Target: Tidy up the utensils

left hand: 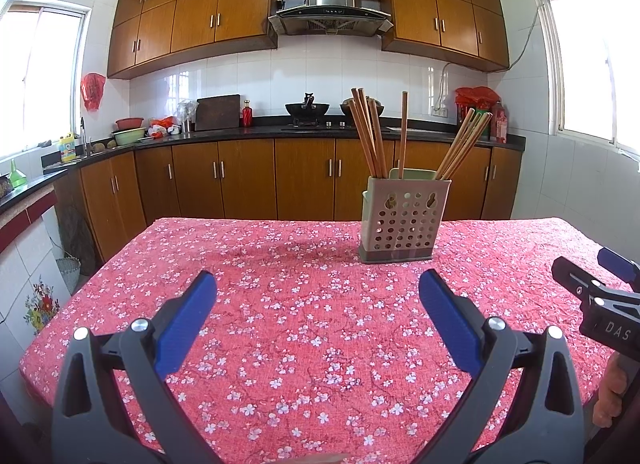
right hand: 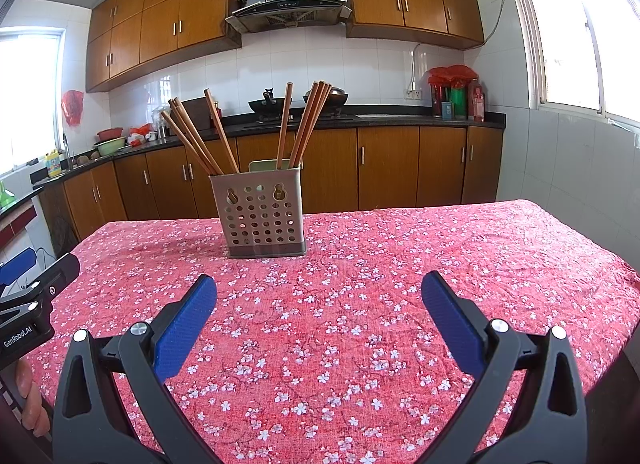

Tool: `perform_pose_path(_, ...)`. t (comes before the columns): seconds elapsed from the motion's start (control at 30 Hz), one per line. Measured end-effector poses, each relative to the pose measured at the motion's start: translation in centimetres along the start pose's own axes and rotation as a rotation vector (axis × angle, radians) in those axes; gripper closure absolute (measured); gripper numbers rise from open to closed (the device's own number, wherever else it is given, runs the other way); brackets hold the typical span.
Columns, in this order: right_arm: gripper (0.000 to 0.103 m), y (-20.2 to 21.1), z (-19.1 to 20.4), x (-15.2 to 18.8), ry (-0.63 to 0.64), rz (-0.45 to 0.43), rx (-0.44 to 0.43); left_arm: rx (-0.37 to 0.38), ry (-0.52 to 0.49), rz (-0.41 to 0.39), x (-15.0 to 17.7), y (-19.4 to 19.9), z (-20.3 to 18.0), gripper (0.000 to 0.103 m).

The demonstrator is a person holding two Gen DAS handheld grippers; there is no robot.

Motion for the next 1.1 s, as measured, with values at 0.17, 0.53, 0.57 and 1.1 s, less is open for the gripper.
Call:
perform_pose_path(0.17, 0.002, -0.03, 0.0, -0.03, 0.0, 0.0, 0.001, 0.0, -0.001, 0.001, 0.01, -0.02, -0.03, 0.004)
perform_pose_path(0.53, 0.002, -0.07, 0.01, 0.21, -0.001, 0.003, 0.003, 0.002, 0.002, 0.008, 0.29, -0.17, 0.13, 0.004)
perform_pose_path(0.57, 0.002, 0.0, 0.02, 0.26, -0.001, 0.003, 0.003, 0.002, 0.002, 0.008, 0.34, -0.19, 0.11, 0.004)
perform_pose_path(1.1, 0.002, -0.06, -0.12, 0.11, -0.001, 0.004, 0.002, 0.0, 0.013, 0.014, 0.43, -0.43, 0.03, 0.004)
Point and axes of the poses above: each gripper's, at about its wrist camera, not at the fingertips, and y roughly against the way its jaws point, z to its left, x to its underside, the point moved 3 cm from there along -y, roughly the way its jaws point, and after that the axes turned 10 degrees about x, right-handed, at the moved point
